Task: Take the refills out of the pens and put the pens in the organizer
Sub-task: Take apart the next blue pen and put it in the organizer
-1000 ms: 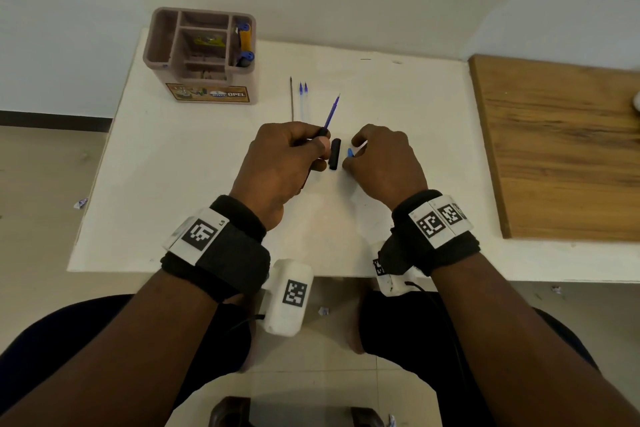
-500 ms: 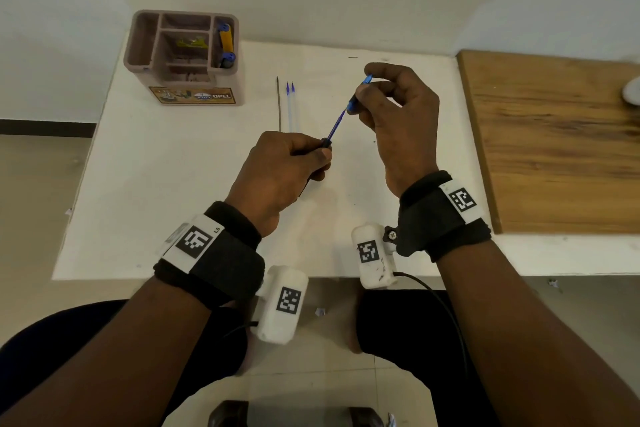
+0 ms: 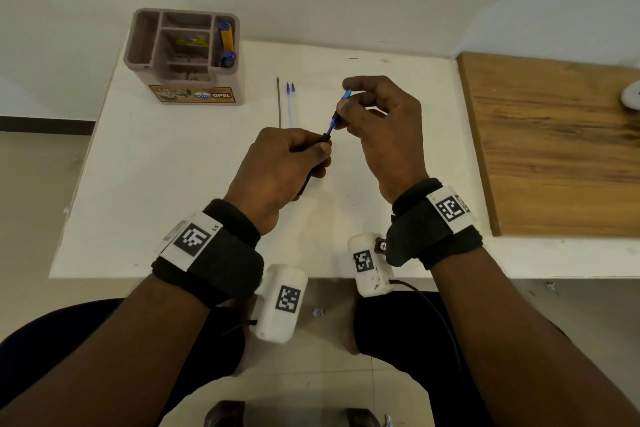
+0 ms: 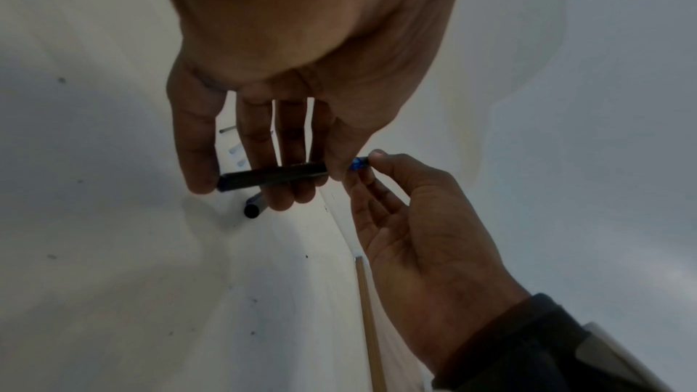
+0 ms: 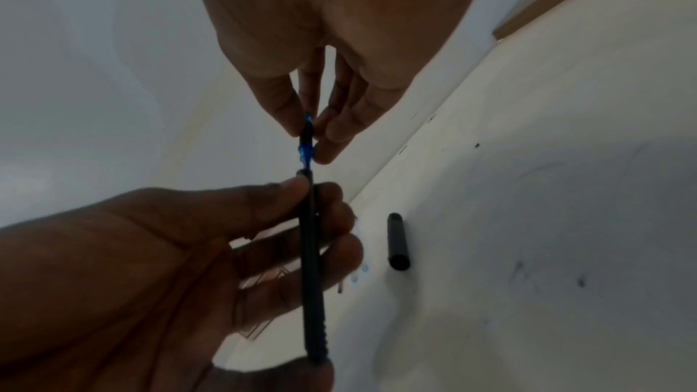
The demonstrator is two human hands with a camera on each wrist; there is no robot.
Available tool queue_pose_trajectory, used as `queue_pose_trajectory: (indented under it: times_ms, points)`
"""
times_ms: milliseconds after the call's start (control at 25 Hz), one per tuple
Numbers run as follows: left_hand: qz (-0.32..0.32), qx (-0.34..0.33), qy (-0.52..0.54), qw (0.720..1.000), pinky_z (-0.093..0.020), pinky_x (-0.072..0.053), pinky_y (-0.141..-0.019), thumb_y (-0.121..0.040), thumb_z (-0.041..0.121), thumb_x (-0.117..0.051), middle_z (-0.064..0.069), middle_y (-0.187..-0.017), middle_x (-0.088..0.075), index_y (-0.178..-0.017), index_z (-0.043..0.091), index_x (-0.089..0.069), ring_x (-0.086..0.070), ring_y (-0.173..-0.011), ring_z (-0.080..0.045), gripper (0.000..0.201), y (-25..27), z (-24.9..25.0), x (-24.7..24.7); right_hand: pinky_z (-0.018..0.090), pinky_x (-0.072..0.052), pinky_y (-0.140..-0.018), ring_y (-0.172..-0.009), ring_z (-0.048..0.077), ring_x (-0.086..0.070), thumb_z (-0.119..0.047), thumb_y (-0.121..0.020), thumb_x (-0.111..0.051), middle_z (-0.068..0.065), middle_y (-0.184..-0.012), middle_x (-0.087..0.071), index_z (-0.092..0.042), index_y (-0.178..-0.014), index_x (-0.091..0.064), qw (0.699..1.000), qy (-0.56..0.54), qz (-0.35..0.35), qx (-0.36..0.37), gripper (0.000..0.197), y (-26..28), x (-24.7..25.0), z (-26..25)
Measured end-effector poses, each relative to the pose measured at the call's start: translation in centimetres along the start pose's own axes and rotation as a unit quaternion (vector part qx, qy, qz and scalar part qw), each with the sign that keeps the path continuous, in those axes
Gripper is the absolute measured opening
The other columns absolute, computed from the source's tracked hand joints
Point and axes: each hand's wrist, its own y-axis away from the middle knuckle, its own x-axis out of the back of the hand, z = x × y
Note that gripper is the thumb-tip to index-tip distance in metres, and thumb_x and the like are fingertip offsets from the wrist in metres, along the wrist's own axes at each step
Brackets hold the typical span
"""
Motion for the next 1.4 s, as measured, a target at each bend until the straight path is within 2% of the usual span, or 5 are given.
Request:
queue_pose_trajectory:
  times_ms: [240,960,1160,1320,1400]
  points:
    - [0.017,-0.024,-0.001,1.0,-0.018,-0.048,-0.065,-0.101,0.028,-0.061,-0.002,-0.099,-0.078,-0.12,0.015,-0.073,-0.074,-0.09,-0.013,0.026,-0.1,-0.1,0.4,0.037,-0.063,-0.087,-0.081,0.013,-0.079,-0.013,-0.093,-0.068,0.001,-0.089,-0.08,-0.019,-0.116,-0.071,1.0,0.014,-0.026,0.005,0.024,0.3,-0.9,0.2]
    - [0.05,-0.08,-0.016,0.995,-0.028,-0.057,-0.091,-0.098,0.025,-0.065,0.001,-0.098,-0.078,-0.121,0.017,-0.075,-0.076,-0.085,-0.013,0.026,-0.2,-0.5,0.5,0.026,-0.06,-0.069,-0.072,0.02,-0.073,-0.017,-0.092,-0.076,0.011,-0.086,-0.077,-0.008,-0.101,-0.075,0.997,0.007,-0.069,-0.025,0.013,-0.3,-0.4,0.1]
    - [0.036,-0.087,-0.021,0.995,-0.014,-0.05,-0.08,-0.098,0.025,-0.065,0.003,-0.095,-0.078,-0.121,0.017,-0.074,-0.075,-0.084,-0.011,0.026,0.1,-0.5,0.2,0.029,-0.052,-0.062,-0.059,0.016,-0.055,-0.034,-0.088,-0.081,0.01,-0.067,-0.058,0.004,-0.084,-0.062,0.996,0.029,-0.062,-0.059,0.043,-0.3,-0.5,0.1]
    - [0.035,-0.073,-0.009,0.997,-0.019,-0.051,-0.083,-0.099,0.022,-0.064,-0.001,-0.1,-0.078,-0.121,0.014,-0.074,-0.076,-0.088,-0.016,0.025,0.0,-0.3,0.2,0.031,-0.053,-0.072,-0.073,0.012,-0.067,-0.061,-0.095,-0.061,0.001,-0.09,-0.072,-0.018,-0.101,-0.071,0.985,-0.006,-0.066,-0.16,0.044,-0.2,-0.1,-1.1]
    - [0.04,-0.07,-0.005,0.997,-0.026,-0.053,-0.09,-0.099,0.02,-0.063,-0.004,-0.105,-0.077,-0.122,0.012,-0.073,-0.075,-0.092,-0.021,0.026,-0.2,-0.3,0.4,0.033,-0.053,-0.077,-0.079,0.01,-0.068,-0.051,-0.1,-0.059,-0.002,-0.1,-0.076,-0.026,-0.107,-0.075,0.981,-0.053,-0.079,-0.17,0.03,-0.2,0.4,-1.4]
